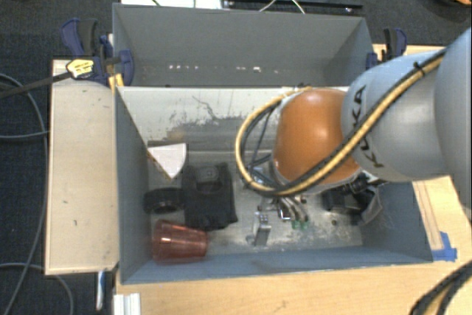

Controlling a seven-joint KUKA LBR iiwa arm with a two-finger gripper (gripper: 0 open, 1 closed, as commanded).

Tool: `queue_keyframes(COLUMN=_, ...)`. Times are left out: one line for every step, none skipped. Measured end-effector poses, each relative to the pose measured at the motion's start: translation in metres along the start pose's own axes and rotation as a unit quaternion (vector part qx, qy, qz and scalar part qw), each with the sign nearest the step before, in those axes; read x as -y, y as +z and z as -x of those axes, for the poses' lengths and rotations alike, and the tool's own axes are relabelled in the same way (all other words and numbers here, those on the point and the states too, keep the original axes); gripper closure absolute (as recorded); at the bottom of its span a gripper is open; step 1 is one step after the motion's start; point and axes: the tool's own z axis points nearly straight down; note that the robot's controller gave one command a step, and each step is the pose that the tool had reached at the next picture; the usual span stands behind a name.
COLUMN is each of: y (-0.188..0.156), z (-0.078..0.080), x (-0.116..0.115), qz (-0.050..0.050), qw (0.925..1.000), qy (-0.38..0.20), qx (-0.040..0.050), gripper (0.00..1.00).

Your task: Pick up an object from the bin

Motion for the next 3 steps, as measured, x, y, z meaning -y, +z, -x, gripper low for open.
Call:
queue_keyframes(y=0.064, z=0.052, x=-0.085, qz=0.000, qw=0.9961, qy=-0.088, qx=-0.0034, gripper=0.00)
queue_keyframes(y=0.009, z=0.036, x=-0.067, qz=0.001, qw=0.9906, qy=0.137, qx=0.0026, gripper=0.00)
queue_keyframes(y=0.059, z=0.052, x=-0.083, qz=0.001, qw=0.9962, qy=-0.087, qx=-0.0006, gripper=0.00)
